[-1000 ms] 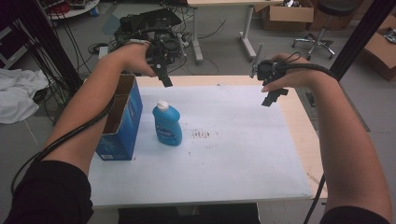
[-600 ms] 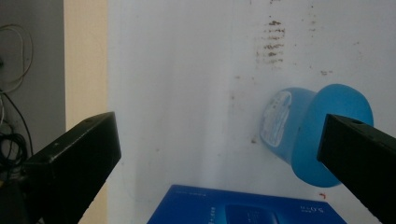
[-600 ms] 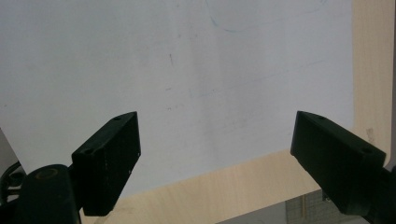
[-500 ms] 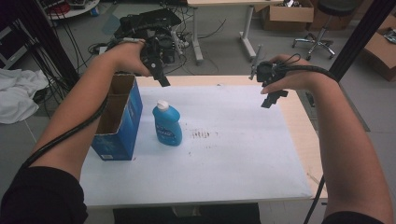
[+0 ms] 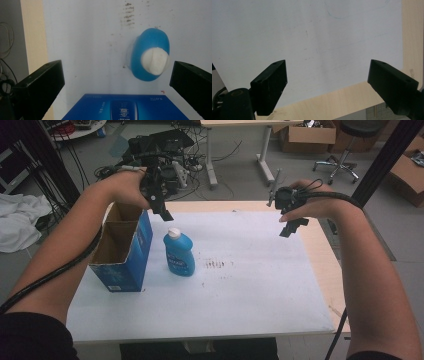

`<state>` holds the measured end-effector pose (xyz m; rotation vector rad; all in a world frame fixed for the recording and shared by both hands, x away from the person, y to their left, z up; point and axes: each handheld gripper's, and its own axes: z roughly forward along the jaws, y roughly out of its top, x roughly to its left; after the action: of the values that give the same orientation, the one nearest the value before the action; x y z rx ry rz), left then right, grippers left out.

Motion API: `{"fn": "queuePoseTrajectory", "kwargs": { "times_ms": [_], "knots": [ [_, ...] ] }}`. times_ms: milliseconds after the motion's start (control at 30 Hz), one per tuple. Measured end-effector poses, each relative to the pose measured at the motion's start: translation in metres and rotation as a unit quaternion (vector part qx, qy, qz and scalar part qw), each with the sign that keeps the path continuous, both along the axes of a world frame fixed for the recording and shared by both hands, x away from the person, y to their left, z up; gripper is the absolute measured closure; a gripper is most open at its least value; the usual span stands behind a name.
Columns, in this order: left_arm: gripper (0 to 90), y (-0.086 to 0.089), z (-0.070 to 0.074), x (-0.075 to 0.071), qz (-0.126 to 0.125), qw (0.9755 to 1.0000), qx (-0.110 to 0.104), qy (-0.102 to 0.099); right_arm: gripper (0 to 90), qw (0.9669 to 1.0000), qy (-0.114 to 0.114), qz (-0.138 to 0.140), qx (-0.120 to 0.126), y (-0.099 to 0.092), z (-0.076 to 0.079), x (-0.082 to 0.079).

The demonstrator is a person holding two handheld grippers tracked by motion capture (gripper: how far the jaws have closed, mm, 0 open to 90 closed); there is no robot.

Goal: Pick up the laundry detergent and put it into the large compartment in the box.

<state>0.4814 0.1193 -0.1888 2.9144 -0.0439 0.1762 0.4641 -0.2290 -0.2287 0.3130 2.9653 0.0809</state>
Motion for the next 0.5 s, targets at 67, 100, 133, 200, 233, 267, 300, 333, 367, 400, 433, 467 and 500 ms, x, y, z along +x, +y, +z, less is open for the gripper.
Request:
{"fn": "queuePoseTrajectory", "kwargs": {
  "times_ms": [67, 100, 133, 200, 233, 267, 300, 333, 367, 400, 433, 467, 500],
  "knots": [
    [0.1, 0.001, 0.000, -0.003, -0.007, 1.0000, -0.003, 0.005, 16.2, 1.0000, -0.001, -0.001, 0.002, -0.001, 0.000, -0.001],
    [0.1, 0.002, 0.000, -0.004, -0.010, 0.9999, -0.005, 0.006, 16.2, 1.0000, -0.001, -0.001, 0.002, -0.001, 0.000, -0.002],
    [0.1, 0.002, 0.000, -0.007, -0.017, 0.9998, -0.008, 0.009, 16.2, 1.0000, 0.001, -0.002, 0.004, -0.001, -0.001, -0.004],
    [0.1, 0.001, -0.002, -0.011, -0.027, 0.9996, -0.007, 0.009, 16.2, 1.0000, 0.001, -0.002, 0.005, 0.000, -0.001, -0.004],
    [0.1, 0.001, -0.003, -0.013, -0.032, 0.9994, -0.006, 0.012, 16.2, 1.0000, 0.001, -0.003, 0.005, 0.000, -0.002, -0.005],
    [0.1, -0.001, -0.004, -0.015, -0.038, 0.9992, -0.003, 0.012, 16.2, 1.0000, 0.002, -0.003, 0.003, 0.000, -0.003, -0.006],
    [0.1, -0.002, -0.005, -0.016, -0.044, 0.9990, 0.000, 0.012, 16.2, 1.0000, 0.003, -0.002, 0.001, 0.000, -0.003, -0.006],
    [0.1, -0.003, -0.007, -0.018, -0.048, 0.9988, 0.004, 0.012, 16.2, 1.0000, 0.003, -0.002, 0.003, 0.000, -0.005, -0.007],
    [0.1, -0.005, -0.008, -0.020, -0.051, 0.9986, 0.008, 0.014, 16.2, 1.0000, 0.003, -0.004, 0.002, 0.000, -0.005, -0.007],
    [0.1, -0.006, -0.010, -0.021, -0.056, 0.9983, 0.010, 0.013, 16.2, 1.0000, 0.004, -0.004, 0.002, 0.001, -0.007, -0.008],
    [0.1, -0.007, -0.011, -0.022, -0.058, 0.9981, 0.013, 0.014, 16.2, 1.0000, 0.004, -0.004, 0.002, 0.001, -0.007, -0.008],
    [0.1, -0.007, -0.012, -0.023, -0.061, 0.9980, 0.013, 0.015, 16.2, 1.0000, 0.004, -0.004, 0.003, 0.001, -0.007, -0.008],
    [0.1, -0.009, -0.013, -0.025, -0.068, 0.9975, 0.016, 0.012, 16.2, 1.0000, 0.004, -0.004, 0.003, 0.002, -0.009, -0.008]
  ]
}}
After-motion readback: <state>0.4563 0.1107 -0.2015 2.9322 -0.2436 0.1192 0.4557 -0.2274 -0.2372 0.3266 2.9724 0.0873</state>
